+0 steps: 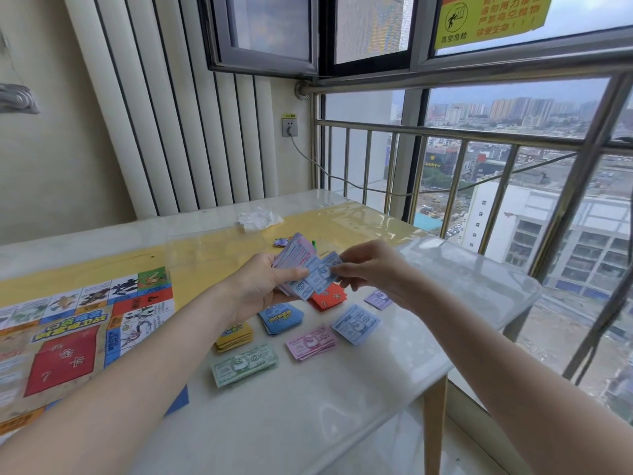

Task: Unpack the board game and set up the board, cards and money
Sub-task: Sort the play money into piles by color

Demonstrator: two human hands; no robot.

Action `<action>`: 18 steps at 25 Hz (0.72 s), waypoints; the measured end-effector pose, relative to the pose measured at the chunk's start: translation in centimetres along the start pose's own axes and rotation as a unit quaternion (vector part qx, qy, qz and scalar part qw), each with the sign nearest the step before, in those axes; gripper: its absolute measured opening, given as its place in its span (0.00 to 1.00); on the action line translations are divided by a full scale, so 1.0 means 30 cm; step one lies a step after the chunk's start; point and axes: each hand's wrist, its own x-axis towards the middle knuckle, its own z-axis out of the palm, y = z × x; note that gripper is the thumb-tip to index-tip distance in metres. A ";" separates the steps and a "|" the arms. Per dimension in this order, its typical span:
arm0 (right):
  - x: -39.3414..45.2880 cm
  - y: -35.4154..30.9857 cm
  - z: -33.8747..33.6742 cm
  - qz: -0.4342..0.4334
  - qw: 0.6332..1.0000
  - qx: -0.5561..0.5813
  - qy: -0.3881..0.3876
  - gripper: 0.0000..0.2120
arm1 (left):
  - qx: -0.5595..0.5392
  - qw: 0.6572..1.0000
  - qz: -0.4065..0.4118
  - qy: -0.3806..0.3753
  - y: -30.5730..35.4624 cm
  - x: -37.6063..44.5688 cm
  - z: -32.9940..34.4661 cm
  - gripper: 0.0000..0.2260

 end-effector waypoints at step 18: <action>-0.107 0.009 -0.011 0.074 0.996 0.050 -0.013 0.03 | 0.031 0.999 -0.012 0.002 -0.003 -0.054 0.087 0.05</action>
